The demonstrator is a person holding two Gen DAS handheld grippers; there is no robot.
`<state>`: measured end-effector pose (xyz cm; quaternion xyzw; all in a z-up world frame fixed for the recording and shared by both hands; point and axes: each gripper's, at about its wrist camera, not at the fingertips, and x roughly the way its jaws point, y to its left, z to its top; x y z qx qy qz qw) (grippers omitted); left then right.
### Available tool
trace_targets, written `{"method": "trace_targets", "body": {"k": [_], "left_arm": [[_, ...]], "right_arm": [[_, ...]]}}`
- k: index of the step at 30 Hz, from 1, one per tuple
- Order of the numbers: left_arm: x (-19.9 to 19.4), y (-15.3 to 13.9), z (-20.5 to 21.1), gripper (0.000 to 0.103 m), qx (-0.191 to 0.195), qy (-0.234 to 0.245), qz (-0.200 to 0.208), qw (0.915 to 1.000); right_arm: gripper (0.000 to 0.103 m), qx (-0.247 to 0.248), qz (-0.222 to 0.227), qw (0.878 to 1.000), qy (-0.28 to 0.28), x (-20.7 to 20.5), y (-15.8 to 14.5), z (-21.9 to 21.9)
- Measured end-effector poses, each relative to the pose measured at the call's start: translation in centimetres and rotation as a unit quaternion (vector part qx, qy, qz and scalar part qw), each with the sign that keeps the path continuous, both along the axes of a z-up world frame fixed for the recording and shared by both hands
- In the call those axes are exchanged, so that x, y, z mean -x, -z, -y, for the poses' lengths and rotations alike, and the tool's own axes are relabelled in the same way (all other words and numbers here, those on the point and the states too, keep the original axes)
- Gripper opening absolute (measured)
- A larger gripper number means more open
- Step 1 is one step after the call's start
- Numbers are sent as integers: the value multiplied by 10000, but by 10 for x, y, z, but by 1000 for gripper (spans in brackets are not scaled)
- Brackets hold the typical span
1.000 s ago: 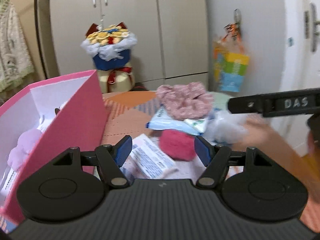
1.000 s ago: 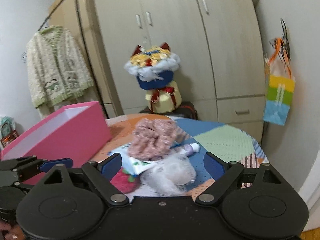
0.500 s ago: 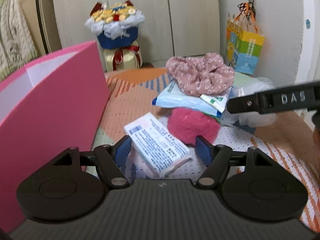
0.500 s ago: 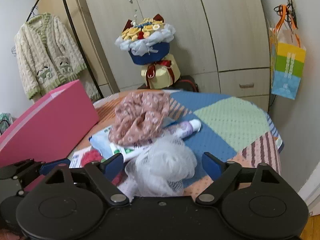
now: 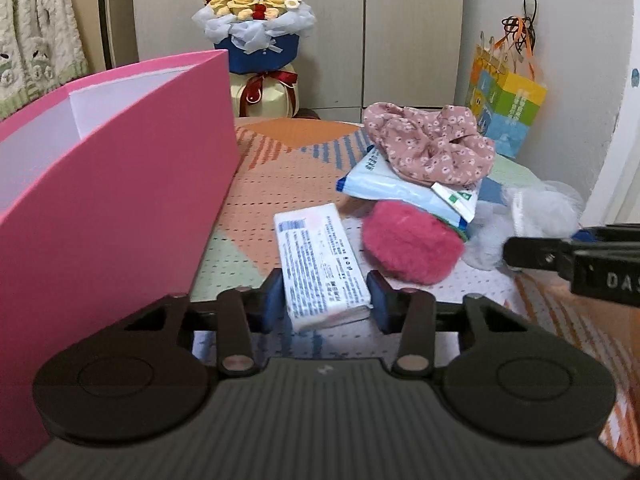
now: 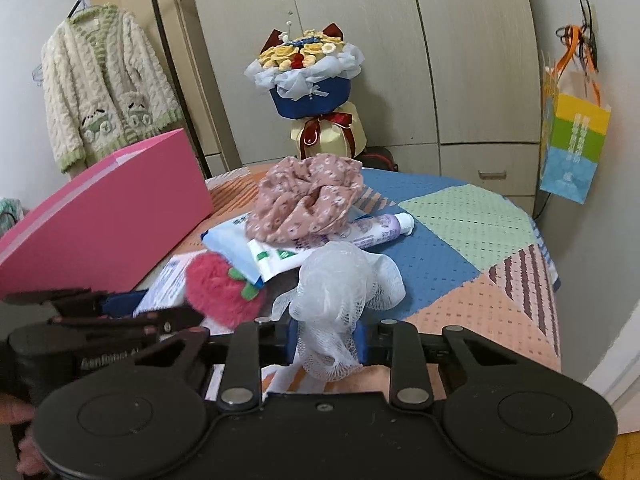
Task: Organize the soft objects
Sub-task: 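Grasp the white soap box with the left gripper while the right grasps the mesh puff, then carry the soap box and mesh puff with both grippers over the pink box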
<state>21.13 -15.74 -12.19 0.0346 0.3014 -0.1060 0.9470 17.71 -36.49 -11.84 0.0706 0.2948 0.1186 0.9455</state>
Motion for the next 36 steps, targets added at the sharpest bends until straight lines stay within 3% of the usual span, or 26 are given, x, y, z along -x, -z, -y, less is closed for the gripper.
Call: {"method": "trace_targets", "body": {"k": [14, 21, 36], "left_arm": [[36, -12, -9, 39, -164, 27, 242, 9996], [61, -16, -26, 38, 69, 271, 315, 9991], [94, -22, -38, 38, 329, 830, 241, 9957]], "right_arm": [[30, 156, 125, 9975, 671, 56, -3, -27], [30, -330, 171, 9945, 976, 86, -1, -24], [30, -107, 213, 9936, 1103, 120, 0, -44]]}}
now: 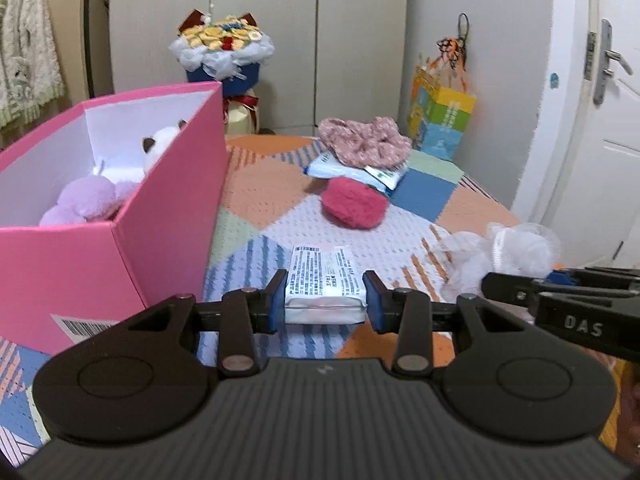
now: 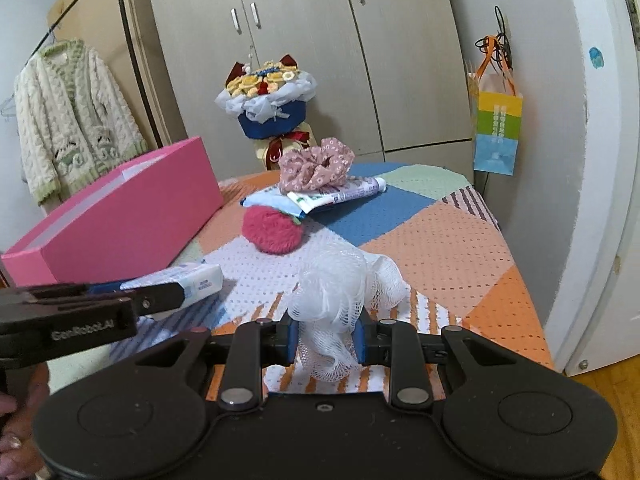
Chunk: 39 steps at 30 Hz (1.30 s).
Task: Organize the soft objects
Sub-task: 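Carry the soap box and mesh puff with both grippers over the pink box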
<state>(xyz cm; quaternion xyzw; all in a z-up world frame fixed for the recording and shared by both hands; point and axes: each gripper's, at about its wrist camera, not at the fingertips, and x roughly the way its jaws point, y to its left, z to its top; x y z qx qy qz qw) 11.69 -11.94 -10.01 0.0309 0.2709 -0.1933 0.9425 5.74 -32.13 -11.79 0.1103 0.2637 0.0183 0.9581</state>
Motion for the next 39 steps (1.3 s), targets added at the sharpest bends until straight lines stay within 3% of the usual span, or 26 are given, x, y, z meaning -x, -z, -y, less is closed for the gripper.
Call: {"method": "trace_targets", "body": {"k": [4, 6, 9, 12, 14, 16, 19, 23, 25, 27, 35, 39], "left_arm": [[-4, 9, 6, 39, -143, 139, -254, 9995], [-10, 15, 14, 43, -544, 312, -574, 9964], [-15, 16, 22, 49, -922, 454, -381, 9940], [-21, 13, 28, 53, -1065, 456, -252, 9930], [-30, 16, 30, 53, -956, 574, -454, 9927], [-33, 17, 27, 38, -824, 532, -441, 9942], [-29, 15, 25, 38, -804, 537, -423, 9944], [-22, 11, 15, 38, -512, 725, -734, 9933], [-16, 8, 10, 38, -487, 815, -782, 9924], [-10, 6, 6, 38, -539, 894, -795, 9914], [12, -5, -31, 38, -448, 1156, -1133, 9858], [22, -13, -58, 38, -364, 1210, -1358, 9827]], "right_arm": [[30, -35, -62, 10000, -17, -1, 5, -1], [30, 9, -63, 10000, -23, -1, 6, -2], [30, 68, -74, 9999, -43, 0, 5, -3], [30, 89, -81, 9999, -50, 1, 5, -3], [30, 84, -91, 9999, -58, 1, 6, -3], [30, 132, -85, 9998, -75, 1, 6, -5], [30, 221, -78, 9997, -104, 5, 4, -8], [30, 387, -130, 9989, -219, 11, -1, -14], [30, 213, -200, 9991, -301, 16, -5, -14], [29, -31, -307, 9981, -526, 20, -8, -14], [29, 265, -385, 9925, -1130, 44, -29, -34], [29, 64, -472, 9863, -1577, 49, -43, -43]]}}
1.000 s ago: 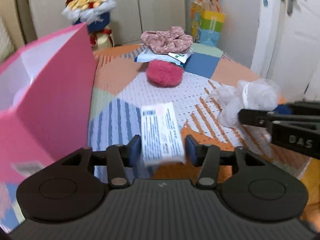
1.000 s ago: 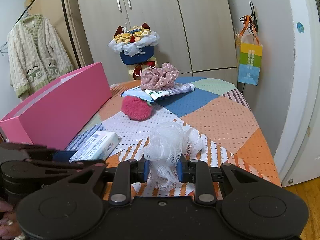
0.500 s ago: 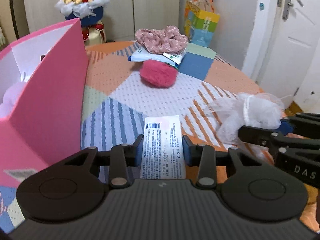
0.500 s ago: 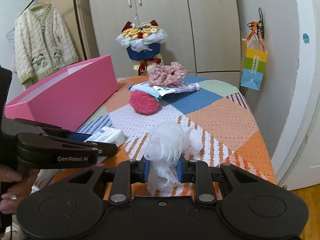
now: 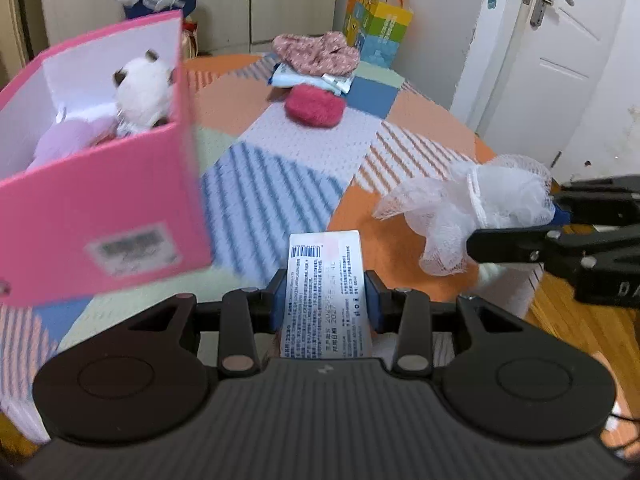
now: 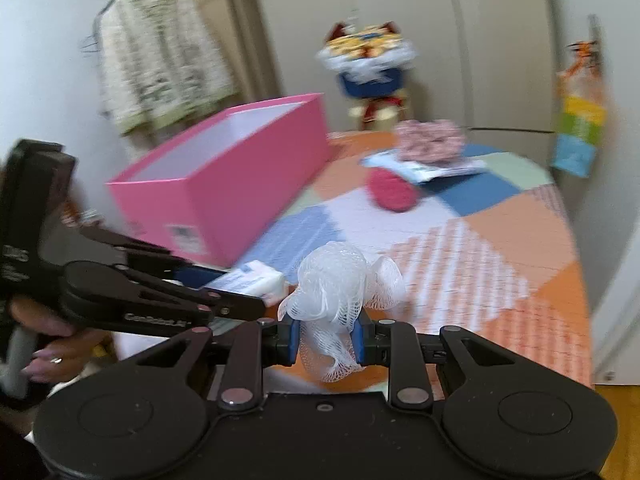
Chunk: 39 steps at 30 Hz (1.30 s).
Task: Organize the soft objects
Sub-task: 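Carry the soap box and mesh puff with both grippers over the pink box, then lower both items into the box and open both grippers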
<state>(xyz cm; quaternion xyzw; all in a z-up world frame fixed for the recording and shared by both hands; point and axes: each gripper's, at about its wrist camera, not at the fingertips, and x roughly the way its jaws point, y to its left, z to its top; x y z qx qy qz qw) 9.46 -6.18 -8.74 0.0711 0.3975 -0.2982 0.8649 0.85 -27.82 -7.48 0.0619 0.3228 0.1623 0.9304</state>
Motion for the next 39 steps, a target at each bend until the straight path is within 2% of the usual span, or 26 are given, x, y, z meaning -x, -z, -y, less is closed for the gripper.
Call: {"method": "trace_targets", "body": {"k": [4, 9, 13, 16, 20, 23, 29, 33, 35, 39], "left_arm": [[6, -8, -33, 38, 168, 81, -456, 9988], [17, -30, -72, 38, 215, 41, -527, 9984], [26, -58, -98, 38, 281, -65, -141, 9995], [25, -78, -112, 38, 366, -151, 159, 9991], [16, -101, -127, 38, 494, -322, 589, 9965], [1, -112, -136, 38, 544, -419, 750, 9948], [-53, -116, -145, 38, 238, -740, 1002, 9919], [-87, -101, -140, 38, -341, -1220, 1372, 9824], [-102, -93, -139, 38, -435, -1286, 1327, 9818], [-127, -81, -133, 38, -535, -1243, 1111, 9846]], "right_arm": [[29, -39, -122, 9988, -475, 4, -18, -16], [29, -10, -157, 9956, -923, 4, -40, -36], [30, -88, -107, 9929, -1185, -1, -58, -51], [30, -95, 103, 9907, -1351, -7, -73, -64], [30, -110, 380, 9866, -1582, -22, -93, -87], [30, 5, 604, 9837, -1695, -36, -105, -106], [30, 188, 742, 9831, -1661, -82, -112, -129], [30, 349, 726, 9863, -1437, -118, -103, -141], [30, 520, 671, 9892, -1196, -140, -94, -149], [30, 634, 308, 9889, -1309, -174, -74, -163]]}}
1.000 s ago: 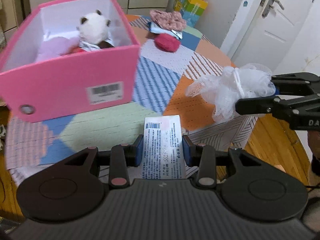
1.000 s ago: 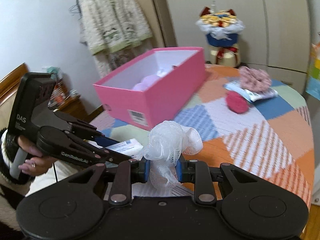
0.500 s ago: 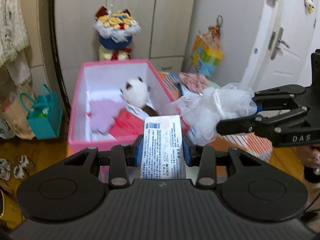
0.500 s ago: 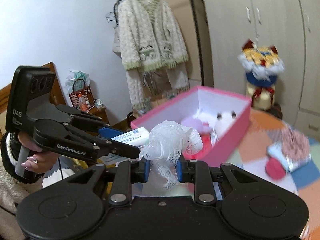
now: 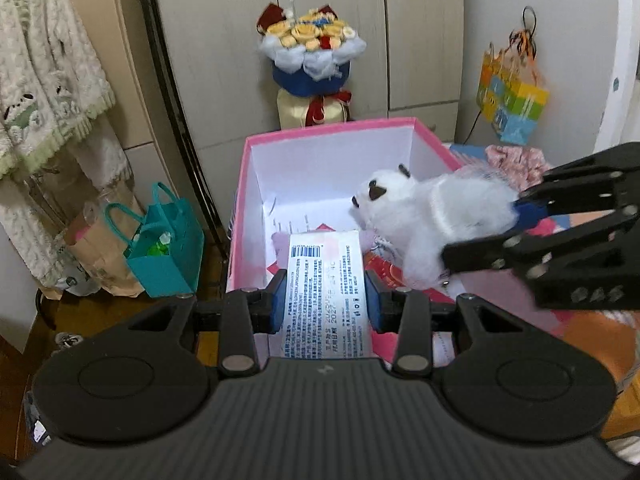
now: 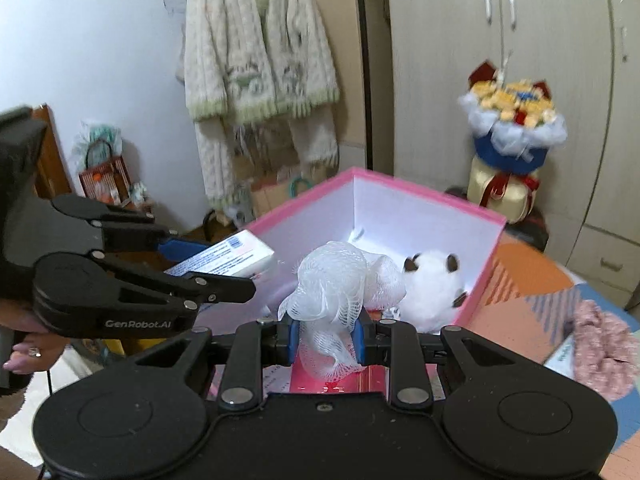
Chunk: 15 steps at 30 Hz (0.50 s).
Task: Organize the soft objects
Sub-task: 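Lower both items into the box and open both grippers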
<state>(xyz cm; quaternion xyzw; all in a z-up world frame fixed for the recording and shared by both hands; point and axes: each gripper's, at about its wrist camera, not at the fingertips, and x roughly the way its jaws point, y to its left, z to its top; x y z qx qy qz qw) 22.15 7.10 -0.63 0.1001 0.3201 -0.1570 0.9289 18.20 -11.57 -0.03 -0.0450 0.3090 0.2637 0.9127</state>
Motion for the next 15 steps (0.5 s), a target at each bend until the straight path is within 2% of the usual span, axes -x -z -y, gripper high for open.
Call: {"method": "trace_targets", "body": {"k": [10, 12, 13, 15], "left_arm": [[-43, 21, 18, 39, -367, 78, -715, 9967], [-51, 24, 15, 41, -259, -16, -912, 9955], [-49, 23, 14, 41, -237, -17, -847, 9961], [-44, 20, 10, 47, -219, -77, -694, 9973]], "right_arm": [[33, 831, -573, 9946, -254, -52, 30, -23], [37, 939, -660, 9925, -415, -55, 32, -26], [38, 980, -670, 9918, -478, -56, 32, -27], [53, 1025, -641, 9909, -595, -54, 32, -28]]}}
